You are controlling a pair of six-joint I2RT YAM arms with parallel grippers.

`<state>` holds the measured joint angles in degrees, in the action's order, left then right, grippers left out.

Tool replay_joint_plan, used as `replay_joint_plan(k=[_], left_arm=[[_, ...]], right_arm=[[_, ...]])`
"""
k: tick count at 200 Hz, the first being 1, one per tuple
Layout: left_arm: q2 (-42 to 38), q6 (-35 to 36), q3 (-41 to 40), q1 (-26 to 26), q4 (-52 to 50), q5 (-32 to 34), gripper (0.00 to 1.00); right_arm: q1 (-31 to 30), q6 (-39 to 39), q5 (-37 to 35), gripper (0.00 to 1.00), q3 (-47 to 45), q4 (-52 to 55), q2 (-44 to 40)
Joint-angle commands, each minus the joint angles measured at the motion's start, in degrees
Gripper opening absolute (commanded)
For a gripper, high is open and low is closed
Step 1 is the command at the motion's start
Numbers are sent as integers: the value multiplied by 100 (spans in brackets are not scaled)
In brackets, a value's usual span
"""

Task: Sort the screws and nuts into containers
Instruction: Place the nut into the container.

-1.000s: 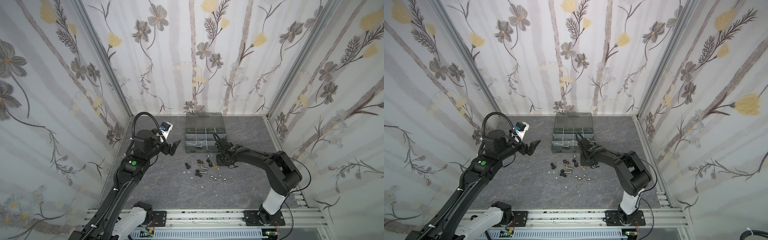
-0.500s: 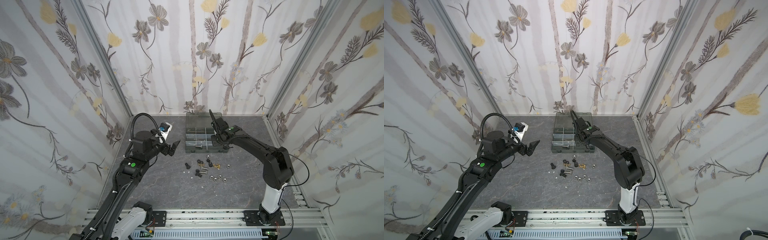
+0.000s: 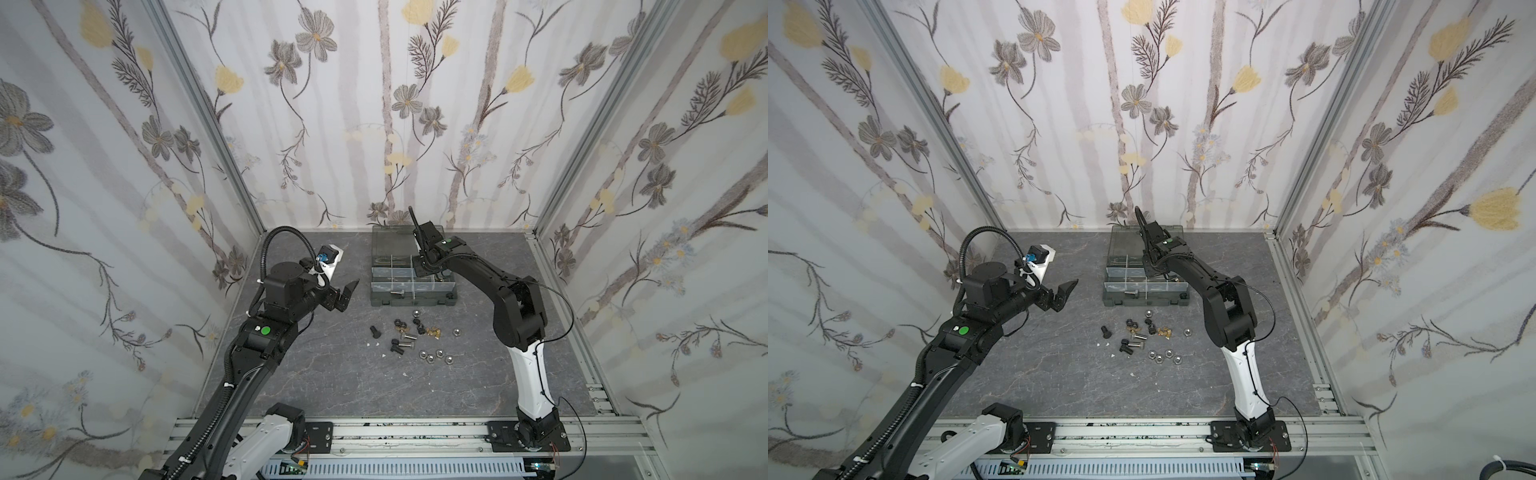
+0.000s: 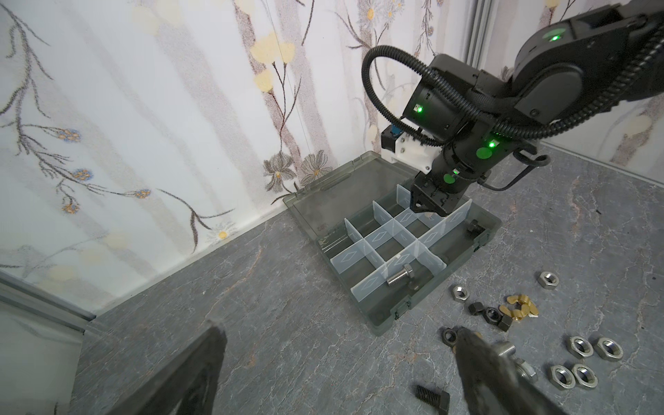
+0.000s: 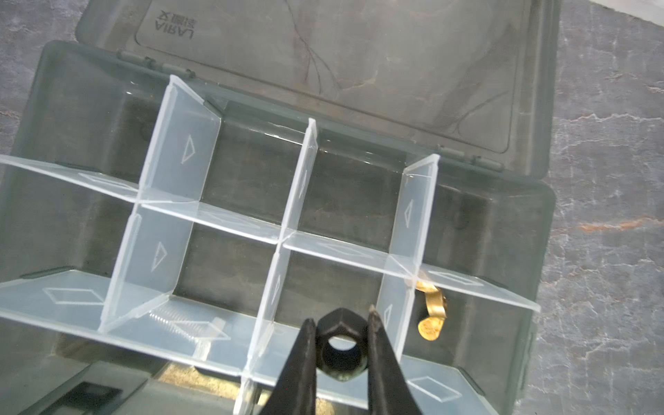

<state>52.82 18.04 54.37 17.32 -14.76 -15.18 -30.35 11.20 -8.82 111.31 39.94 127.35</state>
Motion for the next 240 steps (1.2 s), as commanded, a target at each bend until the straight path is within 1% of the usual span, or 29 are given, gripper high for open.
replay_joint_plan(k=[1, 28, 68, 128, 157, 181, 205, 226, 240], left_arm=[[-13, 94, -5, -9, 121, 50, 100], [3, 94, 21, -9, 96, 62, 100], [15, 103, 26, -8, 96, 67, 100], [19, 94, 43, -9, 91, 50, 100], [-4, 94, 62, -9, 79, 37, 100], [-17, 94, 58, 1, 79, 35, 100], [-25, 89, 45, 2, 95, 32, 100], [-8, 55, 4, 4, 183, -61, 100], [30, 31, 3, 4, 198, -101, 100]], right_arm=[[6, -135, -3, 16, 149, 93, 166], [11, -170, 4, 16, 150, 134, 329], [5, -204, -23, 22, 93, 129, 335], [4, -274, 46, 38, 61, 128, 94], [7, -300, -18, 38, -125, 131, -230], [61, -287, -210, 39, -785, 128, -904], [125, -101, -354, 41, -1926, 63, -1920], [126, 103, -269, 42, -2942, -22, -2735], [134, 295, -143, 41, -3530, -20, -3171]])
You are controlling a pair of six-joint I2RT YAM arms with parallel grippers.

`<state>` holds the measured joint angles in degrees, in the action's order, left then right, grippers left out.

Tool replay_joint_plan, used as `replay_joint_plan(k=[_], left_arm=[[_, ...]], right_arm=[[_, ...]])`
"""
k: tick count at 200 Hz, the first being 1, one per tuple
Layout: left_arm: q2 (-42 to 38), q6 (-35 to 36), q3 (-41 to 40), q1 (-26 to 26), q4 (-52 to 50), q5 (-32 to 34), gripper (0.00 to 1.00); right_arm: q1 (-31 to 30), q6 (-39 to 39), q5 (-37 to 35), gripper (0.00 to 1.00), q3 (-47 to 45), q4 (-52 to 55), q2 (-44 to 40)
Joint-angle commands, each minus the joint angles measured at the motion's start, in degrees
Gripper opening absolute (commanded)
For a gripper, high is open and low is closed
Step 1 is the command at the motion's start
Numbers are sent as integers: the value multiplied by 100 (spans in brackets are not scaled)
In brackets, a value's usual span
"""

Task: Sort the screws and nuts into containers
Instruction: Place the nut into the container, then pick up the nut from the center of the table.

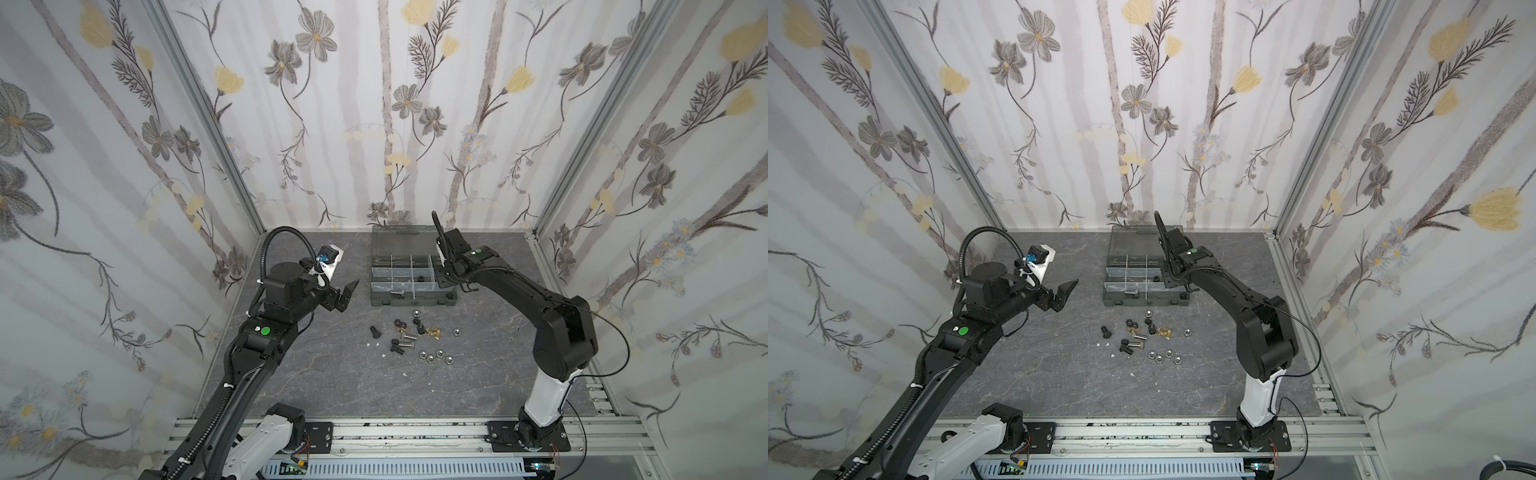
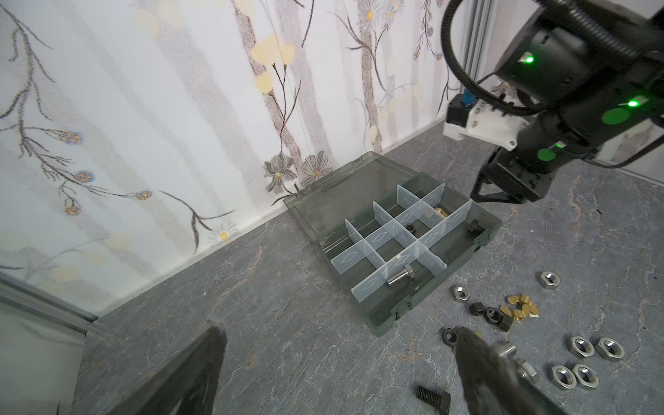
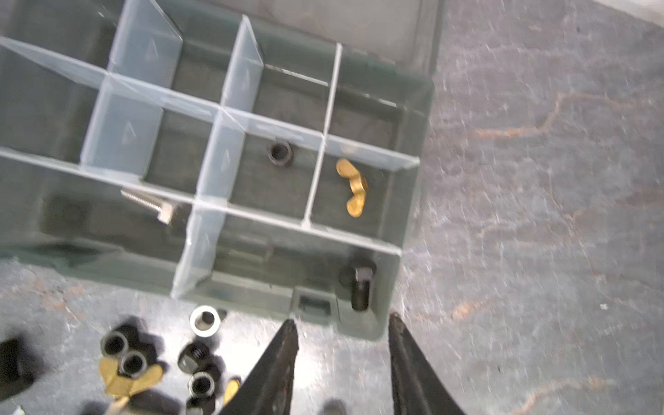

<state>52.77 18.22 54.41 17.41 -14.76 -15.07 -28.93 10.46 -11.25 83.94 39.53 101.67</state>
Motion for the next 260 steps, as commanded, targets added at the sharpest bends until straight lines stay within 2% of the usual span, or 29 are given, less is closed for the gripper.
replay_joint_plan(k=[1, 32, 49, 71, 115, 146, 179, 204, 260], left_arm=[[42, 10, -1, 2, 200, -116, 100], [24, -29, -17, 0, 251, -56, 100], [-4, -46, -52, -1, 307, -62, 100], [26, -63, -49, 3, 316, -82, 100], [25, -38, -62, -1, 315, -83, 100], [56, -27, -45, 4, 325, -58, 100], [15, -11, -84, 4, 329, -40, 100], [28, -13, -98, 4, 343, -40, 100], [46, 1, -88, 3, 334, -40, 100]], right_arm=[[-8, 391, 107, 41, -832, 21, -630], [-13, 766, 651, 45, -2092, -279, -1351], [-11, 858, 1098, 47, -2595, -614, -1413], [-28, 940, 1189, 49, -2964, -917, -1331], [-73, 832, 794, 48, -3080, -1028, -1063], [-98, 809, 804, 47, -3225, -1246, -645], [-98, 740, 717, 36, -3226, -1258, -507], [-96, 704, 633, 36, -3219, -1244, -499], [-96, 652, 680, 26, -3160, -1144, -465]])
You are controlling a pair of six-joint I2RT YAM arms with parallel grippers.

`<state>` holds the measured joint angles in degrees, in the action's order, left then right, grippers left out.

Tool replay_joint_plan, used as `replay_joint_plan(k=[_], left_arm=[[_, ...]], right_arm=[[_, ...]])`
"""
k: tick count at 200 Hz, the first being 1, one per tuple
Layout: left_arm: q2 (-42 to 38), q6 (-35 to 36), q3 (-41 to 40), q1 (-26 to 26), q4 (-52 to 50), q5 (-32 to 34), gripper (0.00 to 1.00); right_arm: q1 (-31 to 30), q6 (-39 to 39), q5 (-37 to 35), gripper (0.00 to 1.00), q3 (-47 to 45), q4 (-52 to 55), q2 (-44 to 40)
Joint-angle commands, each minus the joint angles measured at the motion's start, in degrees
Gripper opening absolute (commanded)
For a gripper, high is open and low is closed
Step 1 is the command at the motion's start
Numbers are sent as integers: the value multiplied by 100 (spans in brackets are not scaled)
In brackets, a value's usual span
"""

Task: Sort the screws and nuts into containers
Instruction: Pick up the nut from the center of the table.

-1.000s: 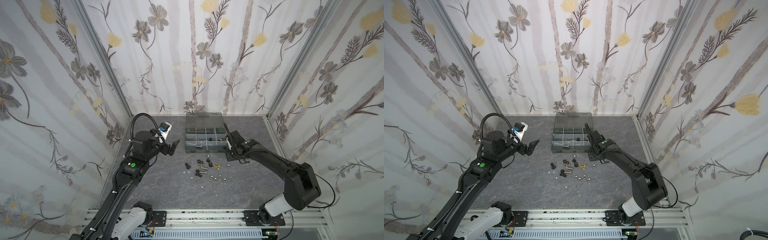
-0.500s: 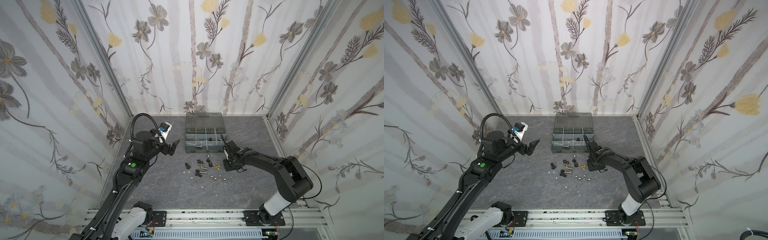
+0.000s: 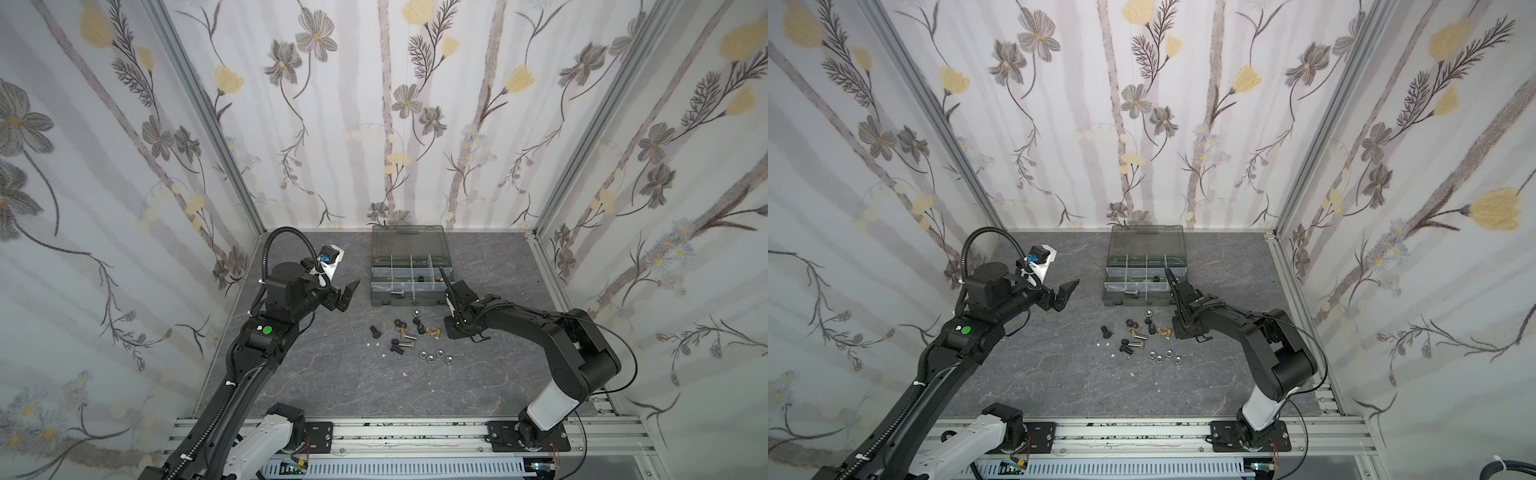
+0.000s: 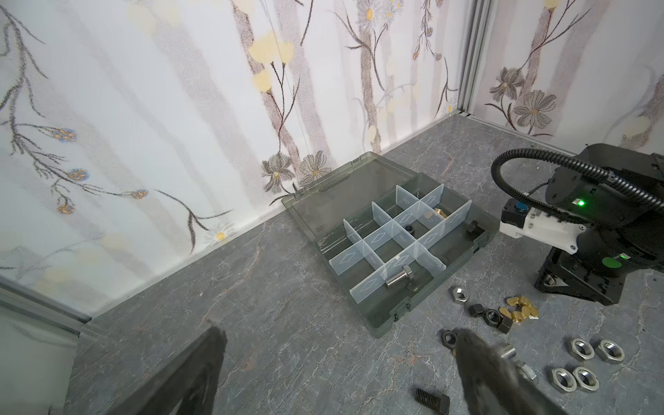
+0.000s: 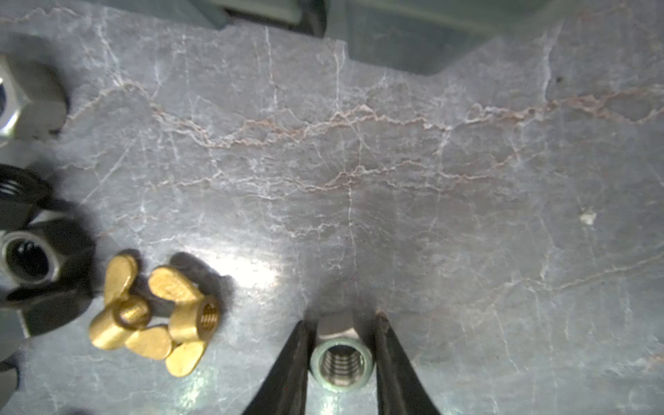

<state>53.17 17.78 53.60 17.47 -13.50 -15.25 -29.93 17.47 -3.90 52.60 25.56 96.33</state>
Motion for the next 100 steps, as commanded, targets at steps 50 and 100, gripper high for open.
replay_joint_plan(k=[50, 100], left_arm=[[-8, 50, -3, -5, 190, -22, 100], [-151, 94, -34, -7, 146, 57, 100]], right_arm=[[5, -137, -5, 15, 637, 852, -18], [-20, -414, -5, 14, 2414, 1457, 257]])
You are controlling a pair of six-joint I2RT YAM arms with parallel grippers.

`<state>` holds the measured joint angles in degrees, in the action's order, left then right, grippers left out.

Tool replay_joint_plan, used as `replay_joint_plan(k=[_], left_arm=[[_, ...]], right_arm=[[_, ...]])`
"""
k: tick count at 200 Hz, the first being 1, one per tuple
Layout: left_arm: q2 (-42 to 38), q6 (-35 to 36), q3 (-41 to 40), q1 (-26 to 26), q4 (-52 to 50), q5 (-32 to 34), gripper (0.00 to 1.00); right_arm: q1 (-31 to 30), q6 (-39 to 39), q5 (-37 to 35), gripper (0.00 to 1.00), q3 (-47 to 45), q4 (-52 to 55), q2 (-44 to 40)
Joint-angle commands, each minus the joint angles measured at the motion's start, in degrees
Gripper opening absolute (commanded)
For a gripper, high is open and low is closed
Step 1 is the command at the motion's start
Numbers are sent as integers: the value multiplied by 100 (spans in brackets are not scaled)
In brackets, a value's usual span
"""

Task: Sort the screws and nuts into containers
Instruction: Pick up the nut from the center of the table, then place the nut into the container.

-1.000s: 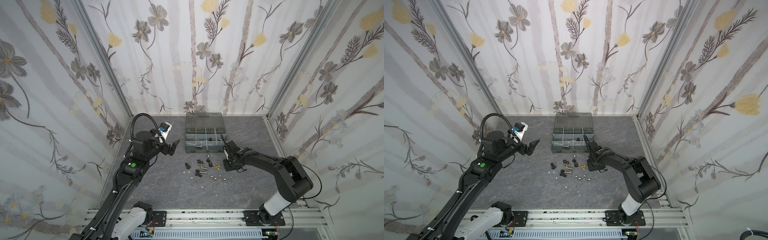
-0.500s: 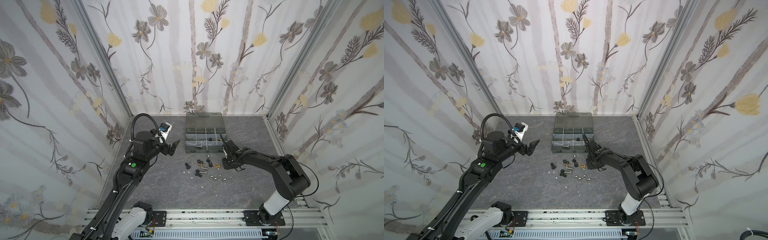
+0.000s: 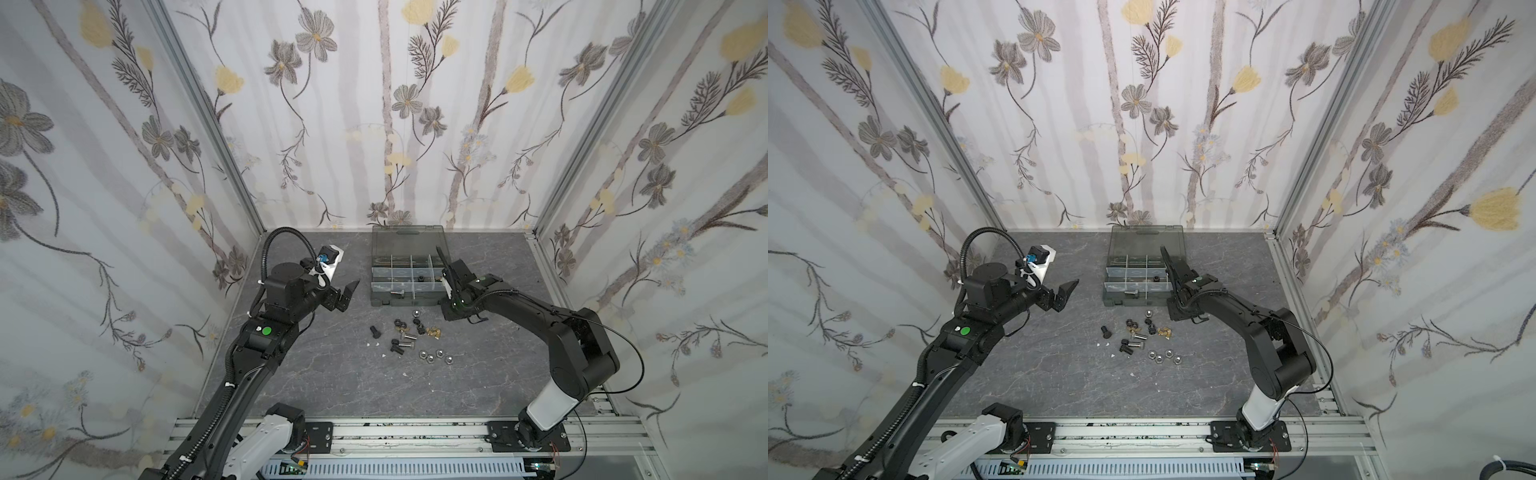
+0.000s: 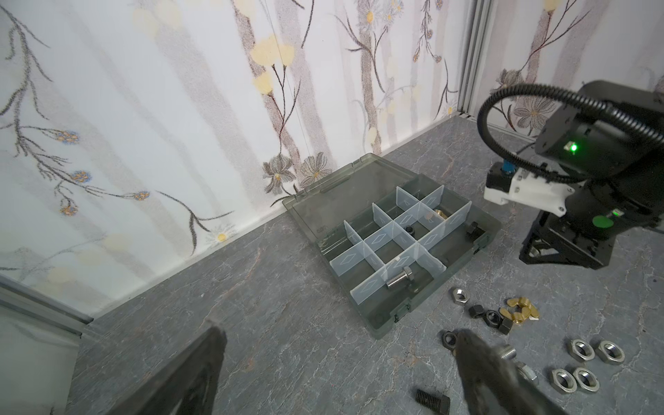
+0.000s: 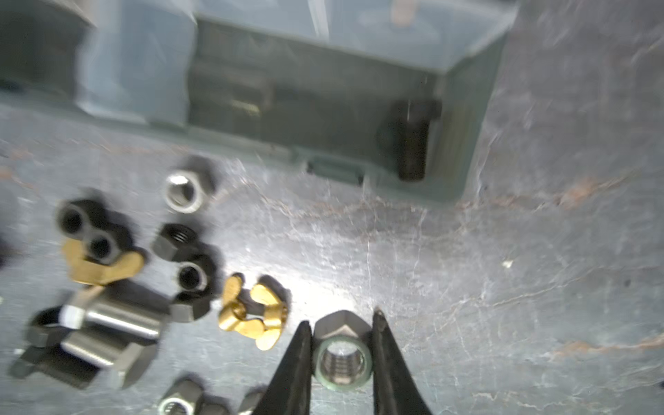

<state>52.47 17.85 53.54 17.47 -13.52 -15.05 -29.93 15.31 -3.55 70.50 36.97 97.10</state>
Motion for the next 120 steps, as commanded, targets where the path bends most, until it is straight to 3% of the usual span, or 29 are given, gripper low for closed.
replay_joint_plan(k=[1, 62, 120], left_arm=[[-89, 87, -28, -7, 148, 37, 100], [-146, 29, -114, 0, 266, -130, 100], [-88, 17, -63, -7, 200, -200, 100]], right_arm=[[-21, -213, -45, 14, 713, 312, 211], [-159, -550, -123, 14, 2917, 159, 1535], [-372, -687, -167, 15, 3873, 9, 2741]])
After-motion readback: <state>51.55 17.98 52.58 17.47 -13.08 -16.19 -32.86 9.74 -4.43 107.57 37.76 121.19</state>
